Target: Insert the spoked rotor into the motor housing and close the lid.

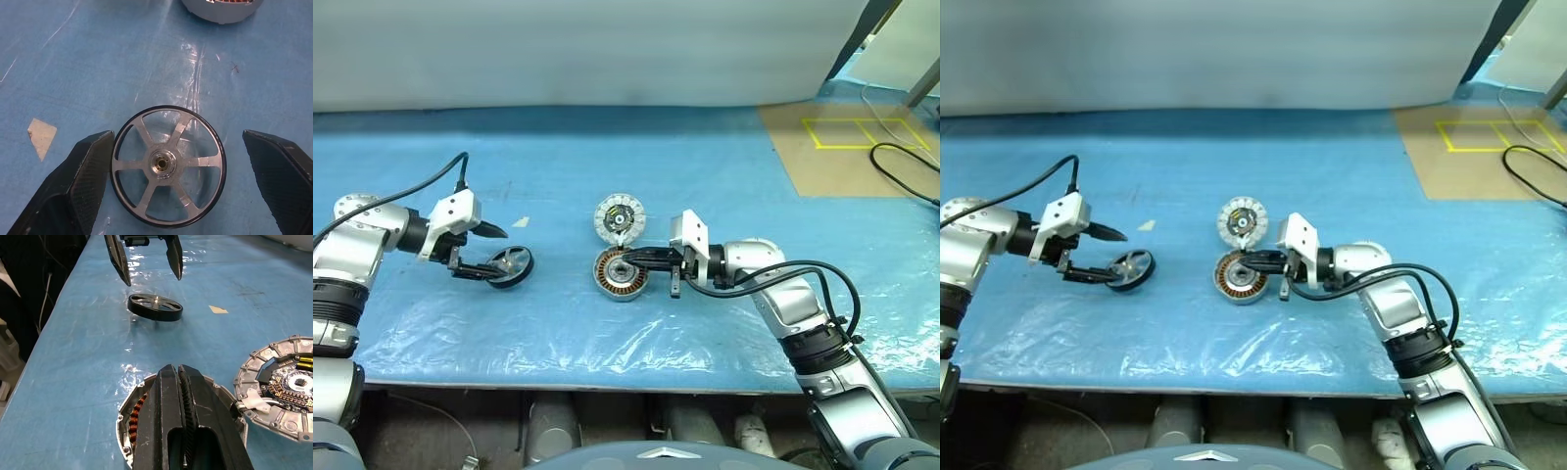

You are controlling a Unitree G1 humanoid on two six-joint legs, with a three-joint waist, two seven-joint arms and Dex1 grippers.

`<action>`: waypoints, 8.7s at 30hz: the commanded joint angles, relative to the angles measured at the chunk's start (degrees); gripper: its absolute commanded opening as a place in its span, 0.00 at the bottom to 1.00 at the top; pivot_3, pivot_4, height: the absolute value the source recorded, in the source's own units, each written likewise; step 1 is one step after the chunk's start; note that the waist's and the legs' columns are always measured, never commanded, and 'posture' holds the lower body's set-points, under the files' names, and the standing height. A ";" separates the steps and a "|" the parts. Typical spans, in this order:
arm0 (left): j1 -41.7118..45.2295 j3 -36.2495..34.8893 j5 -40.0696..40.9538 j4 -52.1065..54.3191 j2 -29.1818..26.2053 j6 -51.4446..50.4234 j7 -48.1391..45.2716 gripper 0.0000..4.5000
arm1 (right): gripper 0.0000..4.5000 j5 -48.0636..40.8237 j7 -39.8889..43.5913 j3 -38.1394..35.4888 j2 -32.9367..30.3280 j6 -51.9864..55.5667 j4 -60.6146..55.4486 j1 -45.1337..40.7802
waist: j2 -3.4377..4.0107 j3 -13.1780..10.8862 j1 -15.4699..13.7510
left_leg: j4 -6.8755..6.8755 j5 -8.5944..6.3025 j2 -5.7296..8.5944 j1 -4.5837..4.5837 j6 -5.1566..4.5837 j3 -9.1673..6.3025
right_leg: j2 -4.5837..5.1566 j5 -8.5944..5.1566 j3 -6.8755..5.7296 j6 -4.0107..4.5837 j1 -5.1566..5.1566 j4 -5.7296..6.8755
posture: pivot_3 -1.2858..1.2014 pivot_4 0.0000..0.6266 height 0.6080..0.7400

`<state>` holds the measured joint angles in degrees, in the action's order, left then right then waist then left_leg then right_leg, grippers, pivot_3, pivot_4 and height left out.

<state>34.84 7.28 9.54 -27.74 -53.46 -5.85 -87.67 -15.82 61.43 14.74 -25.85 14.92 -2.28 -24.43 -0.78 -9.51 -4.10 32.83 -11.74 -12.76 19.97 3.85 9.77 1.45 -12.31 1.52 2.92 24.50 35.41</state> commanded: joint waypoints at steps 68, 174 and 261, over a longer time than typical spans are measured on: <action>11.18 5.72 -12.00 -18.09 4.32 22.48 -4.76 0.81 | 0.00 5.07 -3.13 1.56 -1.96 4.48 -3.09 1.20 | -0.01 -0.02 -1.29 | -0.04 0.00 0.01 0.06 0.02 -0.04 | 0.01 0.00 -0.01 -0.02 0.05 -0.05 | 0.52 0.24 1.00; 9.29 8.50 -9.67 -10.14 5.12 28.10 -4.00 0.48 | 0.00 0.28 -3.95 -2.92 -7.31 9.68 -8.00 4.96 | -0.10 -0.09 -1.39 | -0.06 0.00 0.03 0.23 0.04 0.01 | 0.00 0.00 0.02 -0.03 0.34 0.04 | 0.52 0.24 1.00; 11.55 10.37 -15.67 -20.43 10.17 48.03 4.67 0.38 | 0.00 3.59 -5.06 -1.49 -5.60 8.00 -6.02 4.92 | 0.03 -0.02 -1.53 | 0.11 0.00 0.06 0.04 0.04 -0.01 | 0.08 -0.01 0.05 -0.03 0.08 0.14 | 0.52 0.24 1.00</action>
<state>47.03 18.05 -7.46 -49.64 -42.74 42.30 -81.98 -11.57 56.12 13.72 -31.39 23.86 -7.39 -18.81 -0.75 -9.53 -5.63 32.94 -11.75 -12.71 20.03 3.88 9.76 1.53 -12.32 1.57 2.89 24.61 35.55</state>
